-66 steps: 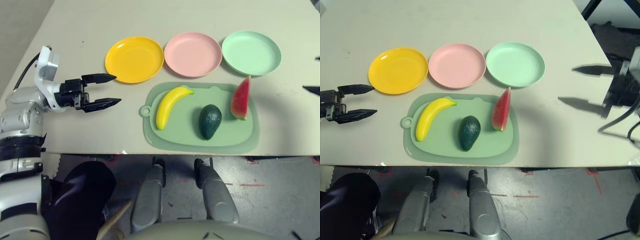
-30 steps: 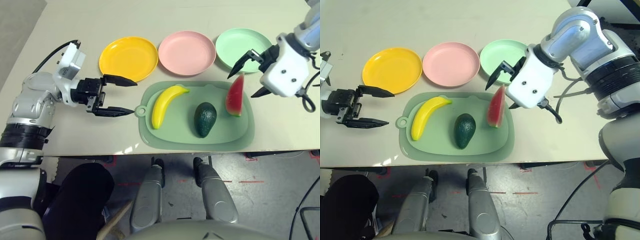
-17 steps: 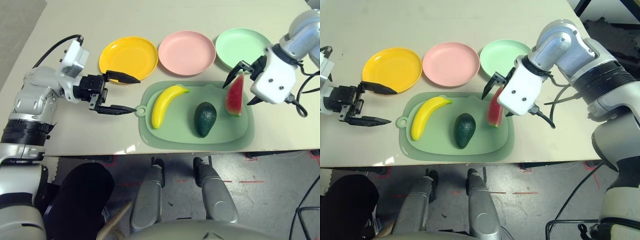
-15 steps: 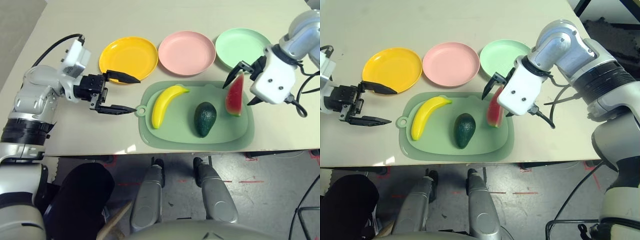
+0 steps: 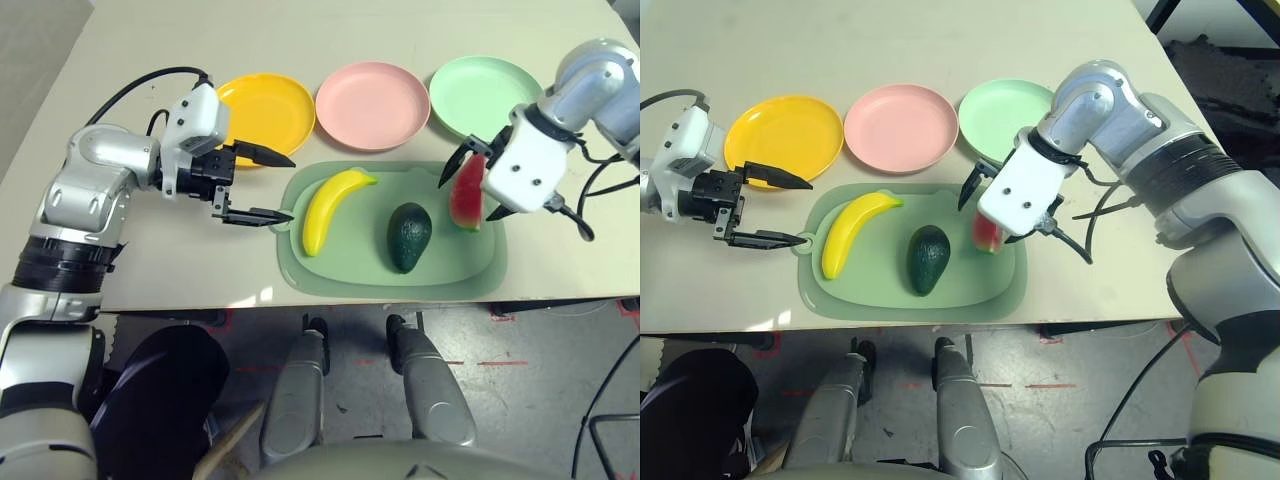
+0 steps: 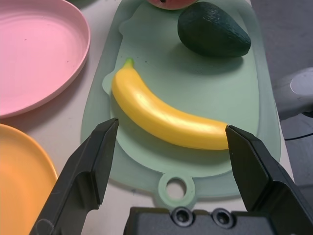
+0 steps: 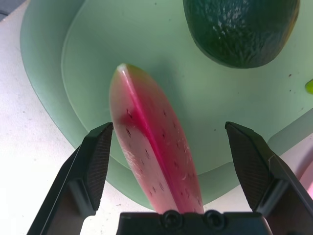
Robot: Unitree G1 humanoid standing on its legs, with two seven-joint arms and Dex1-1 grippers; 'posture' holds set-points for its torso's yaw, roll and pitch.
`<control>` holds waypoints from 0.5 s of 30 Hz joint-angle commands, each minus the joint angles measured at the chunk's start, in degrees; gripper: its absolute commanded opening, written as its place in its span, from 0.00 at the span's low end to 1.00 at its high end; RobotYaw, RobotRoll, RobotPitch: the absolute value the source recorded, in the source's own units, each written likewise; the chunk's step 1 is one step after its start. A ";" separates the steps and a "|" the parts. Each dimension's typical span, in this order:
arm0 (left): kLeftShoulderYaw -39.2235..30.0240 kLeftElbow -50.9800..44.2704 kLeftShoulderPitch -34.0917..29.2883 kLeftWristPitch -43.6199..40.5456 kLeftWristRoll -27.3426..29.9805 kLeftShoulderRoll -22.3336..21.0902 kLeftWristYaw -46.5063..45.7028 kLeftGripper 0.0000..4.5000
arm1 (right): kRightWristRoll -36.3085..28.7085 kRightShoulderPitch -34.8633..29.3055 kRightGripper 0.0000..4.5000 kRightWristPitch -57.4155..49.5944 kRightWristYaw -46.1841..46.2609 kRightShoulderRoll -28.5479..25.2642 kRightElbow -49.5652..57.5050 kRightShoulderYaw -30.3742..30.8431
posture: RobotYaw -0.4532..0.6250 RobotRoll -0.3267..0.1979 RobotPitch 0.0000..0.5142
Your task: Place the fruits into color-matched plates.
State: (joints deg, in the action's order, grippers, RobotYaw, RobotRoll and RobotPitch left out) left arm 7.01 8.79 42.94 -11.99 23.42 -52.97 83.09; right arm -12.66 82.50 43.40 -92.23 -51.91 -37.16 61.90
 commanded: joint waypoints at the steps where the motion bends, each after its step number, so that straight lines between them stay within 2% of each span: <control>1: -1.09 -1.77 -0.57 -0.84 -0.66 -0.28 0.37 0.99 | 1.77 -1.46 1.00 0.60 -0.27 0.54 -0.34 -1.64 | 0.35 0.62 0.64; 10: -1.73 -3.80 -1.84 -2.45 -0.66 -0.87 1.50 0.99 | 7.39 -3.00 1.00 0.57 -0.27 2.49 -3.56 -5.28 | 0.35 0.62 0.64; 12: -1.85 -3.87 -1.86 -2.53 -0.69 -0.80 1.77 1.00 | 8.12 -3.23 0.90 0.26 -0.27 2.86 -3.81 -6.10 | 0.35 0.62 0.64; 15: -2.02 -4.01 -1.94 -2.73 -0.64 -0.72 2.21 1.00 | 9.07 -3.33 0.67 -0.15 -0.27 3.20 -4.20 -6.88 | 0.35 0.62 0.65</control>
State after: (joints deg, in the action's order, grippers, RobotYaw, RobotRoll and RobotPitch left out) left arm 5.58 6.41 41.88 -14.46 22.99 -53.14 84.62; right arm -4.28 79.87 43.37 -92.23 -48.90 -41.41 56.04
